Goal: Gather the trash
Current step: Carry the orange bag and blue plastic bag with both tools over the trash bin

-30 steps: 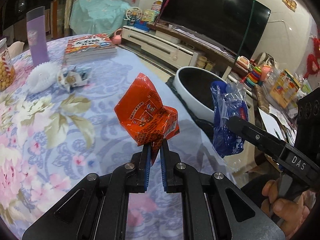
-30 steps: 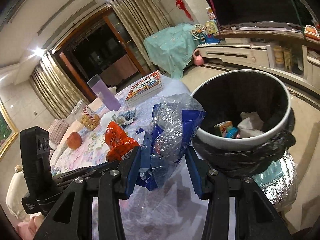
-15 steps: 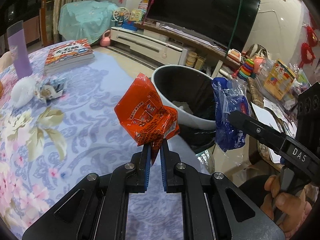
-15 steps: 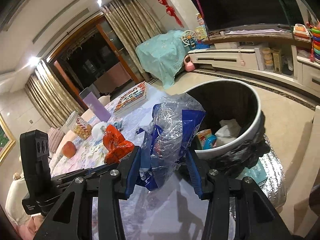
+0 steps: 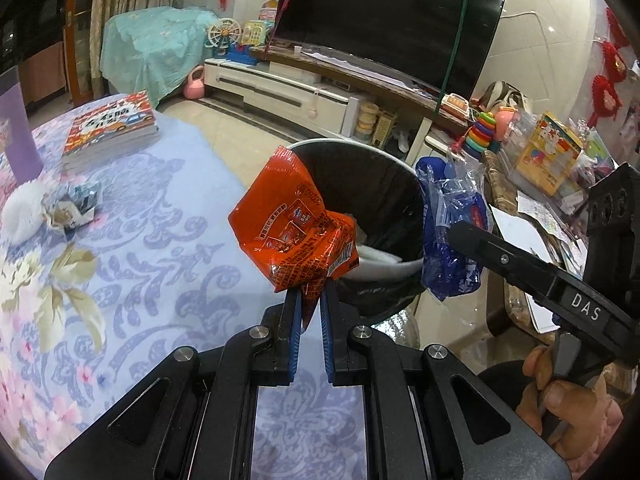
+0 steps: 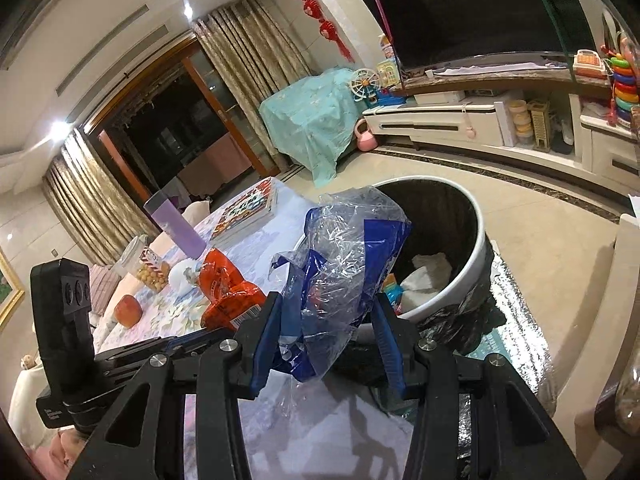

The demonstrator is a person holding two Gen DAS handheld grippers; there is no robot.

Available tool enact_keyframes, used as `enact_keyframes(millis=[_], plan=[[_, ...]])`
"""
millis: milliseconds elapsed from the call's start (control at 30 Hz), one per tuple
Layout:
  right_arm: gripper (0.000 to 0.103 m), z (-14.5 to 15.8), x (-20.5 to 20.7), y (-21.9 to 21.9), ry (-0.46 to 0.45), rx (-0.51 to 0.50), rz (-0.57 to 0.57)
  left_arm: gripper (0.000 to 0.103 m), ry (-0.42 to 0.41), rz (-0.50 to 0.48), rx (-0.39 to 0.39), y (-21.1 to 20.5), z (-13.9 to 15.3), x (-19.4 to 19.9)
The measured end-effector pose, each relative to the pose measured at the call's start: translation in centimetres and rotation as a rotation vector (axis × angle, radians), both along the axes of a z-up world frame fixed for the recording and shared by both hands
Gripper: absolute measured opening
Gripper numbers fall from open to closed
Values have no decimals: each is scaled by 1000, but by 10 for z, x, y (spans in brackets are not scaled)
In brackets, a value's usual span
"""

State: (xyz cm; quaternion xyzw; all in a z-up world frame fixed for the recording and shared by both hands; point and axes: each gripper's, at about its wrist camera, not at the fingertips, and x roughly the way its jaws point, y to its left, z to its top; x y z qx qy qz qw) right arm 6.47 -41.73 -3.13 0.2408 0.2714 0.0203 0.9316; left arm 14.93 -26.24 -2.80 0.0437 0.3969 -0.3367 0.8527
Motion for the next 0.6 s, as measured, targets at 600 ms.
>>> enact_keyframes(millis=[600], plan=[[47, 9, 19, -25, 7, -36, -21, 8, -8, -55, 20, -39, 13, 18]])
